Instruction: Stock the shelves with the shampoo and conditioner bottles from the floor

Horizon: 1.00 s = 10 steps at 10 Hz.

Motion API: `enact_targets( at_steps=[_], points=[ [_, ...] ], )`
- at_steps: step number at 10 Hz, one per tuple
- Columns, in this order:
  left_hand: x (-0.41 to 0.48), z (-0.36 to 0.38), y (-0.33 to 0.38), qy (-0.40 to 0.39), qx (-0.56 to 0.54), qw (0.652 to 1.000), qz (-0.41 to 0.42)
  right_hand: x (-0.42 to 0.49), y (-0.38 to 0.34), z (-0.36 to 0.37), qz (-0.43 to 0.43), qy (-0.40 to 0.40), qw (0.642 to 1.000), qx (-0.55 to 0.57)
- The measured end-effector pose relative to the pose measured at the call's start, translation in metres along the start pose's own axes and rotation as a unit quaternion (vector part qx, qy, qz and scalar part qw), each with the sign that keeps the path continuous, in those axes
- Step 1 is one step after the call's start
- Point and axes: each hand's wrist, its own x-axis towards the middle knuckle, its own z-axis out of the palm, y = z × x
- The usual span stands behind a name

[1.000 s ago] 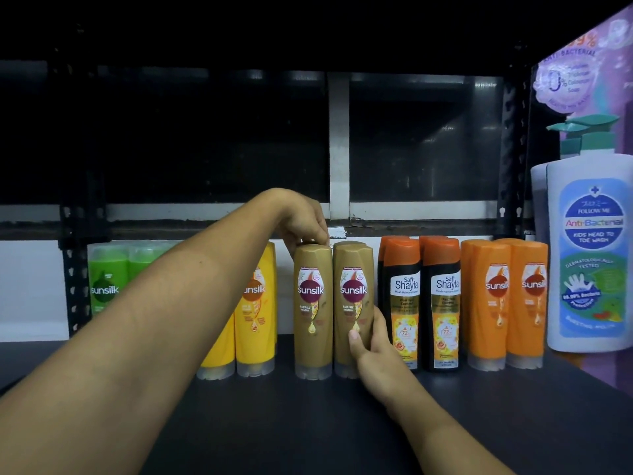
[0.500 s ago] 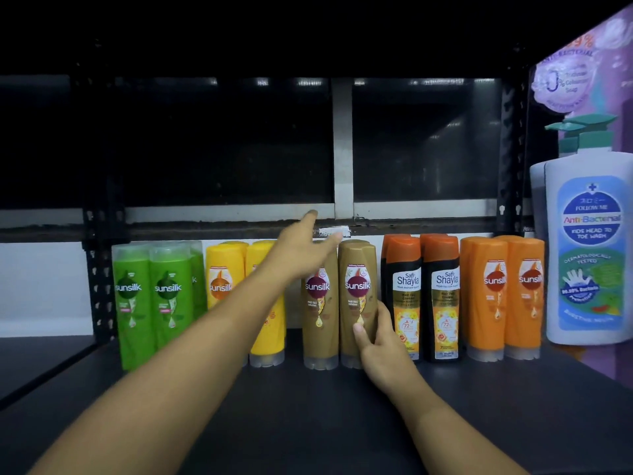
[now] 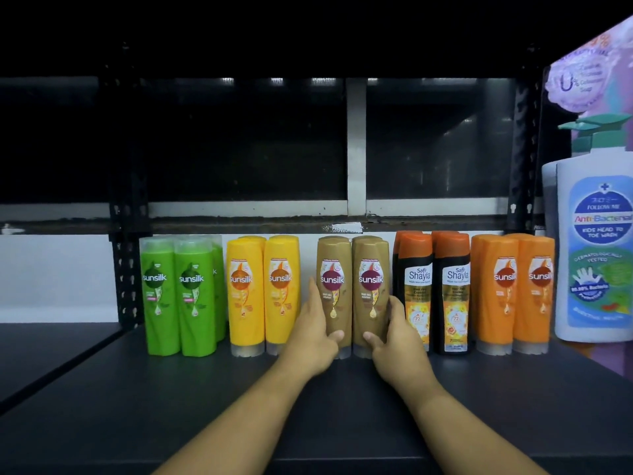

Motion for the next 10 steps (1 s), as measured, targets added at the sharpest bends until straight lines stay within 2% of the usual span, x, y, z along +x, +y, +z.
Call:
enact_targets(
  at_steps=[1, 4, 7, 10],
  points=[
    [0.000, 0.003, 0.000, -0.001, 0.012, 1.000, -0.024, 0.000, 0.001, 0.000, -0.005, 0.001, 1.000, -0.008],
    [0.004, 0.010, -0.006, 0.030, 0.036, 0.999, -0.025, 0.003, 0.000, 0.002, -0.002, -0.010, 1.000, -0.020],
    [0.003, 0.011, -0.012, 0.012, 0.066, 0.998, -0.021, 0.002, -0.005, 0.002, 0.014, -0.015, 0.999, -0.043],
    [-0.040, -0.031, -0.004, -0.120, 0.148, 0.982, -0.003, -0.025, -0.017, -0.011, 0.025, -0.107, 0.969, -0.223]
  ],
)
